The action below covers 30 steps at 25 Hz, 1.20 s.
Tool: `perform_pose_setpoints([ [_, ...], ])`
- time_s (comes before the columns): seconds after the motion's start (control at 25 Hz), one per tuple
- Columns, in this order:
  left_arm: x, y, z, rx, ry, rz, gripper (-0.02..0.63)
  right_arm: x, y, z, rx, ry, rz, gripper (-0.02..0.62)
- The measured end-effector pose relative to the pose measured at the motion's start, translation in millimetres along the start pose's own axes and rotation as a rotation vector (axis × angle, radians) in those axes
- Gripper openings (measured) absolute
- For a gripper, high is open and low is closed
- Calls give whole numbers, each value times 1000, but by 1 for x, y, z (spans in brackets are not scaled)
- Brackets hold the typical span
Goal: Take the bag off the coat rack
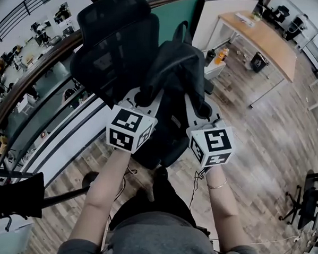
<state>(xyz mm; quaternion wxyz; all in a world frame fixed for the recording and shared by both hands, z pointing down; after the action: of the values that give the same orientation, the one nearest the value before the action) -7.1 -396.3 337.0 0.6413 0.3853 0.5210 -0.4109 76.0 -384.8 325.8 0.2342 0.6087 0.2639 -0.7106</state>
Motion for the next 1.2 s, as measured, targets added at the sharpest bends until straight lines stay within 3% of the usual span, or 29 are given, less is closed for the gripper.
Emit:
perform_pose_setpoints([
  [0.64, -126, 22, 112, -39, -238, -59, 31, -149, 79, 37, -12, -172, 226, 14],
  [1.2, -200, 44, 166, -118, -366, -73, 31, -236, 112, 41, -82, -300, 341, 14],
])
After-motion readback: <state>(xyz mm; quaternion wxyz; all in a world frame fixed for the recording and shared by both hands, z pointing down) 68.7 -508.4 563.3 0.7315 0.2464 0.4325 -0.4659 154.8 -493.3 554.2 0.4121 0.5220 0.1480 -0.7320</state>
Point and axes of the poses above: the fingertips, and each gripper's own axes: z forward along the fingers, y to its right, x out of its top, the point moved 1 cm from there along -z, backward along the fingers, and after that the axes turned 13 degrees about x, right-handed, at the moved point
